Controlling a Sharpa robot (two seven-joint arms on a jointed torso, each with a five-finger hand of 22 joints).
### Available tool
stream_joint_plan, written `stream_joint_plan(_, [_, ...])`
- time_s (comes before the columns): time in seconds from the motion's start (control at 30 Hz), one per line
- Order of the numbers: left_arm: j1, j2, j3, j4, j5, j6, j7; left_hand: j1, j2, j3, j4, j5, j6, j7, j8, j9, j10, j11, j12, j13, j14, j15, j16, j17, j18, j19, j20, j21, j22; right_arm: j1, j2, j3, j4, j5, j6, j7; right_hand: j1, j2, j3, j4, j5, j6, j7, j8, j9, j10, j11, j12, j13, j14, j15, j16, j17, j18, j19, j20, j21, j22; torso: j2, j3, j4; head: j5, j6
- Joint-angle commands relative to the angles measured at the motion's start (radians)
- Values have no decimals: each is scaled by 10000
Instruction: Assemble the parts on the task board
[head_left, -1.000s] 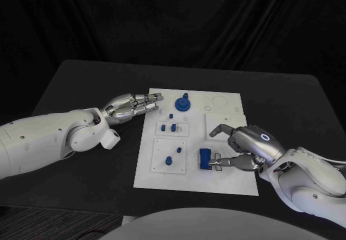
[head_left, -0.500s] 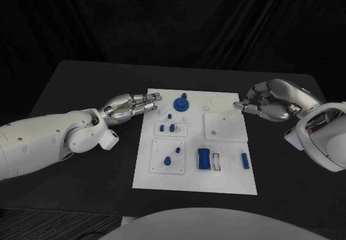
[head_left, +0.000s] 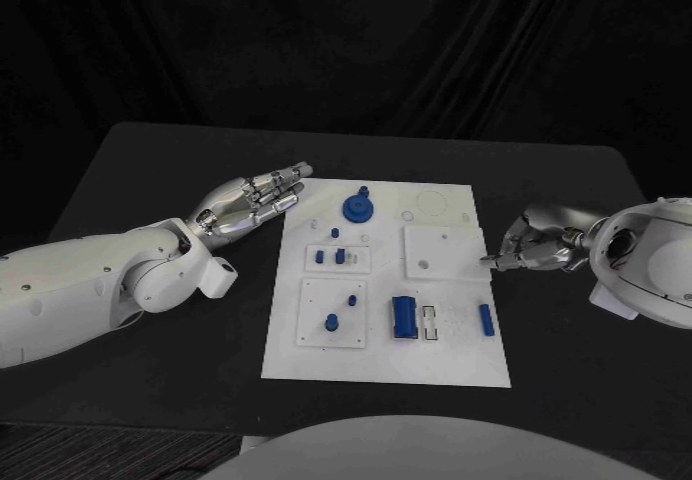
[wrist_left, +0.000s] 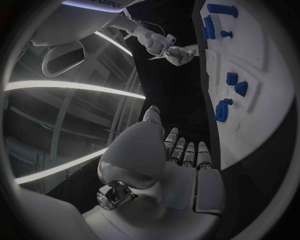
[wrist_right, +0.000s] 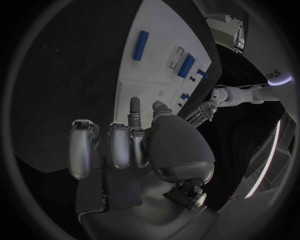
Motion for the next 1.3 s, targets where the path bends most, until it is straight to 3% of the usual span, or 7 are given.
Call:
stream_joint_plan(0.03, [-15, -13, 8, 78, 14, -1440, 1743, -97, -68, -65, -7, -90, -512, -490, -241, -62, -211, -495, -203, -46, 11, -899, -35, -15, -53, -6, -510, -31, -25, -151, 61, 0, -20, 297, 1273, -695, 57, 16, 64, -23, -46, 80, 0, -196, -12, 1021, -69, 53, 2634, 545, -91, -79, -80, -43, 532, -85, -72, 2168, -6, 12, -5, -49, 0])
stream_joint_plan(0.07, [-15, -17, 8, 89, 14, -1569, 1818, -92, -83, -52, -10, -6, -679, -767, -282, -78, -340, -773, -351, -79, 11, -1158, -35, -15, -71, -6, -786, -31, -25, -191, 84, 0, -23, 291, 1343, -712, 70, 1, 76, -37, -59, 121, 1, -283, -16, 1021, -68, 53, 2634, 533, -94, -112, -152, -33, 517, -87, -112, 2155, -6, 14, -8, -54, 0])
stream_joint_plan(0.17, [-15, -33, 8, 122, 14, -1842, 1975, -107, -101, -33, -8, 22, -796, -1020, -292, -87, -495, -1061, -565, -131, 11, -1366, -35, -15, -120, -6, -1026, -31, -25, -301, 157, 0, -39, 273, 1530, -754, 45, -38, 83, -47, -266, 239, 12, -528, -19, 1021, -62, 53, 2634, 526, -94, -137, -202, -30, 512, -90, -131, 2148, -4, 13, -8, -75, 0])
stream_joint_plan(0.33, [-15, -34, 8, 145, 14, -1949, 2050, -116, -117, -15, -11, 34, -884, -1226, -291, -87, -715, -1236, -864, -225, 11, -1303, -35, -15, 209, -6, -546, -31, -25, -397, 228, -1, -69, 235, 1711, -792, 56, -70, 101, -93, -422, 296, 32, -770, -27, 1021, -49, 53, 2634, 520, -88, -162, -264, -22, 502, -88, -166, 2137, -9, 13, -6, -105, 0])
stream_joint_plan(0.53, [-15, 10, 8, 104, 14, -1779, 1960, 21, 27, 104, -13, 287, -902, -1056, -296, -91, -719, -1045, -871, -227, 11, -1054, -35, -15, 340, -6, -214, -31, -25, -464, 308, -1, -46, 218, 1772, -807, 27, -65, 105, -92, -499, 346, 35, -872, -25, 1021, -44, 53, 2634, 521, -83, -163, -269, -23, 504, -84, -165, 2138, -9, 13, -4, -133, 0])
stream_joint_plan(0.93, [-17, 50, 7, 22, 14, -1337, 1684, 301, 260, 245, -5, 690, -984, -697, -301, -97, -718, -610, -872, -227, 11, -529, -35, -15, 136, -6, 50, -31, -25, -631, 353, -2, -87, -42, 2046, -871, 27, -85, 123, -156, -664, 494, 24, -1072, 10, 1021, -58, 53, 2634, 508, -100, -199, -355, -9, 486, -93, -222, 2120, -18, 15, -3, -155, 0])
stream_joint_plan(1.3, [-19, 93, 7, -13, 14, -1123, 1572, 358, 326, 275, -13, 771, -911, -508, -290, -88, -707, -419, -868, -223, 11, -416, -35, -15, 109, -6, 140, -31, -25, -920, 464, -2, -152, -98, 2114, -897, 128, -132, 168, -311, -754, 391, 72, -1428, 4, 1021, -36, 53, 2634, 463, -49, -308, -580, 24, 431, -66, -375, 2070, -16, 16, -2, -172, 0])
